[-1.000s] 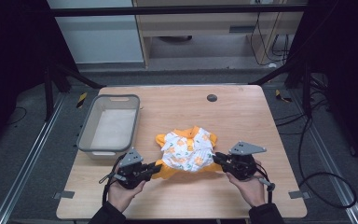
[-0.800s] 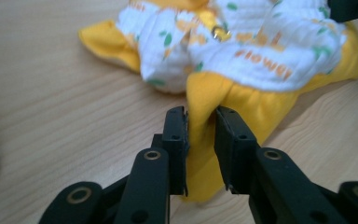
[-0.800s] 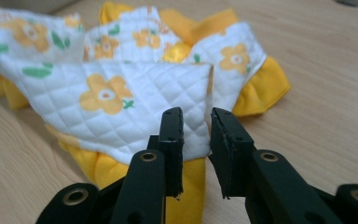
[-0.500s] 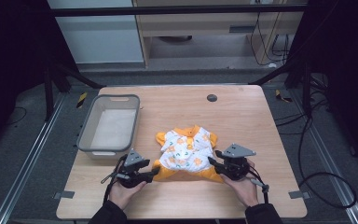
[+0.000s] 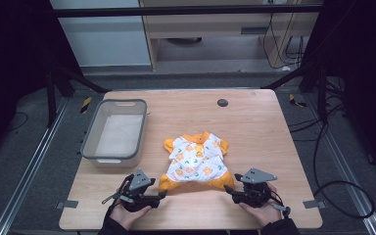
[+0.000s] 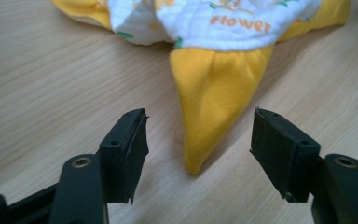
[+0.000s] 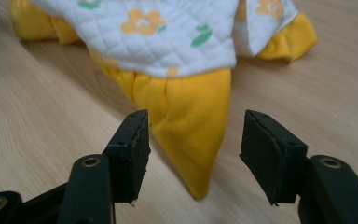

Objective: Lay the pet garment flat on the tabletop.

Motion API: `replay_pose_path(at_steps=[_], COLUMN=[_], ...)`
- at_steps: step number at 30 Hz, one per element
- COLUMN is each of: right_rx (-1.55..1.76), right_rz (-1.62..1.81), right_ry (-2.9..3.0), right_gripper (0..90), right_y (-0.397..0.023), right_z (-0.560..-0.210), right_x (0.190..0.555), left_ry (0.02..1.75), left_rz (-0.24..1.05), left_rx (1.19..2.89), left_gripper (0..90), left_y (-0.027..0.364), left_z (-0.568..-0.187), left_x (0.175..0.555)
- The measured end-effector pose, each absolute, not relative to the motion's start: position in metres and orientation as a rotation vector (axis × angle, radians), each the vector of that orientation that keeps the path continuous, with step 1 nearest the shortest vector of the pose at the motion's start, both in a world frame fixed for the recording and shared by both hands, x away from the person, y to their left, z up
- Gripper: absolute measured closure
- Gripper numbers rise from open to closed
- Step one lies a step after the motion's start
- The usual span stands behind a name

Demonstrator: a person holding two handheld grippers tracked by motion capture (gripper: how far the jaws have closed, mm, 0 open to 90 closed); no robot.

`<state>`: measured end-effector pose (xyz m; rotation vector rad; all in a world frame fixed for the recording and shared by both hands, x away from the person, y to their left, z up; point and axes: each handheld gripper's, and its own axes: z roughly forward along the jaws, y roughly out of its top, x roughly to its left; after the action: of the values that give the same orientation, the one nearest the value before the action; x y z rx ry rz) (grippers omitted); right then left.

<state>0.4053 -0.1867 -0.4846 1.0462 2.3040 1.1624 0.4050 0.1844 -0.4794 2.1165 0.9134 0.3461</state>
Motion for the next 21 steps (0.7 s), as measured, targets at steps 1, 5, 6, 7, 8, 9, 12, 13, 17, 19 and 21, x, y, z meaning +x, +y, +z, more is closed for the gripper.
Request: replay_pose_path(at_steps=[1, 5, 6, 7, 8, 9, 12, 13, 17, 19, 21], right_rx=[1.048, 1.055, 1.066, 1.075, 1.078, 1.078, 1.056, 1.056, 0.998, 0.986, 0.982], right_rz=[1.151, 1.101, 1.105, 1.098, 1.091, 1.112, 1.194, 1.194, 1.305, 1.338, 1.385], right_ry=[2.317, 2.353, 2.371, 2.372, 2.380, 2.381, 2.361, 2.361, 2.316, 2.309, 2.299], right_gripper=[43.2, 48.3, 60.0, 68.4, 76.7, 82.2, 86.2, 86.2, 85.9, 85.3, 84.2], right_y=[-0.187, -0.182, -0.180, -0.179, -0.179, -0.180, -0.184, -0.184, -0.189, -0.189, -0.189], right_z=[-0.488, -0.494, -0.495, -0.494, -0.492, -0.490, -0.477, -0.477, -0.458, -0.453, -0.448], right_x=[0.406, 0.410, 0.412, 0.412, 0.412, 0.411, 0.407, 0.407, 0.398, 0.396, 0.396], left_ry=[0.907, 0.913, 0.939, 0.949, 0.953, 0.959, 0.930, 0.930, 0.900, 0.888, 0.883], left_rz=[0.340, 0.329, 0.317, 0.309, 0.298, 0.292, 0.299, 0.299, 0.259, 0.242, 0.218], left_rx=[2.137, 2.166, 2.168, 2.167, 2.162, 2.154, 2.105, 2.105, 1.984, 1.953, 1.938], left_gripper=[38.8, 51.1, 58.2, 63.4, 68.6, 74.2, 80.9, 82.1, 83.7, 83.7, 83.5], left_y=[0.180, 0.175, 0.174, 0.174, 0.175, 0.176, 0.179, 0.179, 0.188, 0.189, 0.190], left_z=[-0.482, -0.485, -0.484, -0.483, -0.481, -0.479, -0.469, -0.469, -0.448, -0.443, -0.441], left_x=[0.405, 0.408, 0.410, 0.411, 0.411, 0.410, 0.407, 0.407, 0.402, 0.402, 0.402])
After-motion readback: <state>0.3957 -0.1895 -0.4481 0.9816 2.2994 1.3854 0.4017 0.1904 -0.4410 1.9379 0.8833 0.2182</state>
